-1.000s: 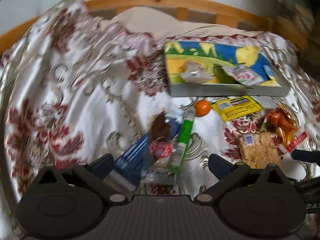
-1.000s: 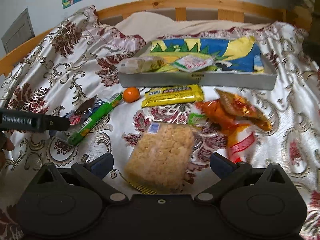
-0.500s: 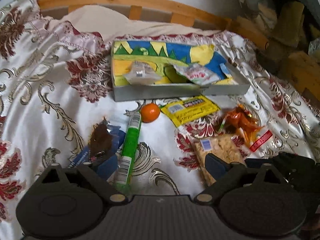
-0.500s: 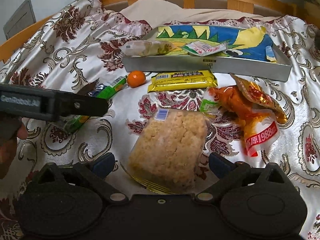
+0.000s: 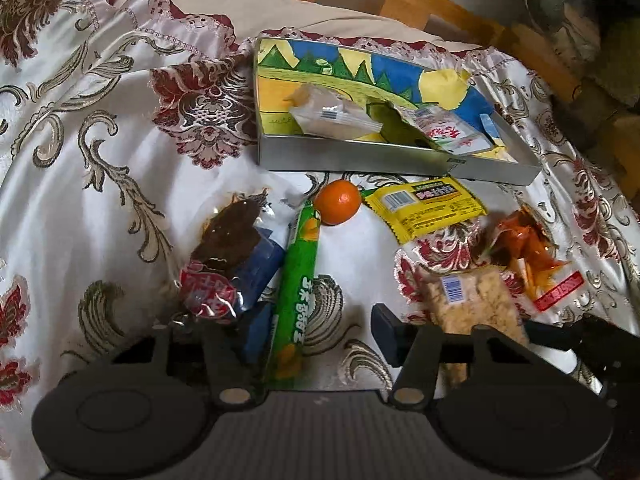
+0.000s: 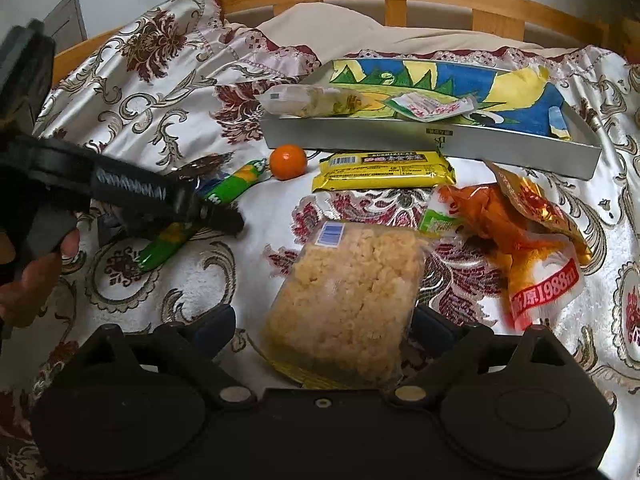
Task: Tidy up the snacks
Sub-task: 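Lower left tool onto green sausage stick while right tool approaches rice-crispy square, then grasp green sausage stick with left tool while right tool grasps rice-crispy square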
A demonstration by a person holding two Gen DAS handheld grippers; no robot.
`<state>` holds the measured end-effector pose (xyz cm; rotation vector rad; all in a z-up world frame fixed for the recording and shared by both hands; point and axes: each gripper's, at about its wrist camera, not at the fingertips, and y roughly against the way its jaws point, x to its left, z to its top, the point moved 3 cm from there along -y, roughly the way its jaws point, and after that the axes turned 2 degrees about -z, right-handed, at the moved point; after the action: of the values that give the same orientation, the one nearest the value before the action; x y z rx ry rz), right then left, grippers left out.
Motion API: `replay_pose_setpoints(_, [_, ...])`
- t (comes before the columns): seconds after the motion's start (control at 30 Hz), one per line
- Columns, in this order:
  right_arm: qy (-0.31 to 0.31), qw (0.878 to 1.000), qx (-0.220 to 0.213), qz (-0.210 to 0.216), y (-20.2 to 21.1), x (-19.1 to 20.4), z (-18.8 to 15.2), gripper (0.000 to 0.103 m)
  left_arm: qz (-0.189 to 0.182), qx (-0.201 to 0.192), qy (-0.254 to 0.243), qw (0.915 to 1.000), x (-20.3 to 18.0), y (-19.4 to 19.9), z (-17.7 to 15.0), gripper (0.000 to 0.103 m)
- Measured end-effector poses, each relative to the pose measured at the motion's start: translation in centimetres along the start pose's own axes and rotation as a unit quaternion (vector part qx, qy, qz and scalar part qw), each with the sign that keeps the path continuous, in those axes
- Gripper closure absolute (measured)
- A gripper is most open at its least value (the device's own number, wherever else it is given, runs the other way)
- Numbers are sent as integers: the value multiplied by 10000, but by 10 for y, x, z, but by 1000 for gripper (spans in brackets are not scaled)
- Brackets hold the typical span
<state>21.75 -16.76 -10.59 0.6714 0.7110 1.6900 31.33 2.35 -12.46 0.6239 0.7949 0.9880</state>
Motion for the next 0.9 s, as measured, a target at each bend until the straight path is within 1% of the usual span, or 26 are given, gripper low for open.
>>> replay_pose_setpoints(0.03, [-1, 10000, -23, -13, -1, 0, 0, 8, 24, 1, -25, 10000, -1, 0, -1, 45])
replay_pose_setpoints(0.1, [-19, 10000, -58, -48, -4, -1, 1, 8, 115, 26, 8, 9999, -1, 0, 0, 50])
replay_pose_setpoints(0.17, [-58, 9999, -54, -94, -8, -1, 2, 8, 199, 55, 102, 9997, 1, 1, 0, 67])
replay_pose_setpoints(0.27, [1, 9999, -30, -169, -12, 1, 2, 16, 209, 189, 277, 9992, 1, 0, 1, 80])
replay_pose_setpoints(0.3, [134, 9996, -11, -239, -13, 4, 2, 18, 183, 240, 361, 9989, 0, 0, 1, 81])
replay_pose_setpoints(0.33, [277, 9991, -10, -309, -13, 7, 1, 22, 151, 295, 375, 9987, -2, 0, 0, 83])
replay_pose_setpoints(0.37, [412, 9986, -25, -338, -12, 11, 0, 23, 120, 338, 346, 9988, -4, -1, -1, 83])
replay_pose_setpoints(0.43, [685, 9968, -44, -405, -12, 18, -2, 25, 90, 422, 213, 9988, -10, -1, -3, 83])
replay_pose_setpoints(0.53, [865, 9953, -65, -424, -11, 23, -3, 25, 172, 446, 100, 9988, -15, -2, -5, 82])
replay_pose_setpoints(0.67, [980, 9931, 26, -638, -10, 29, -1, 26, 89, 434, 178, 9989, -12, -6, -4, 82])
replay_pose_setpoints(0.73, [1220, 9896, -29, -766, -6, 35, -1, 27, 94, 433, 187, 9988, -13, -6, -3, 83])
replay_pose_setpoints(0.83, [1675, 9801, -264, -1029, 2, 41, -1, 27, 128, 390, 196, 9990, -17, -1, -2, 84])
replay_pose_setpoints(0.9, [1859, 9742, -439, -1199, 8, 42, 2, 27, 33, 343, 234, 9991, -21, 4, -2, 84])
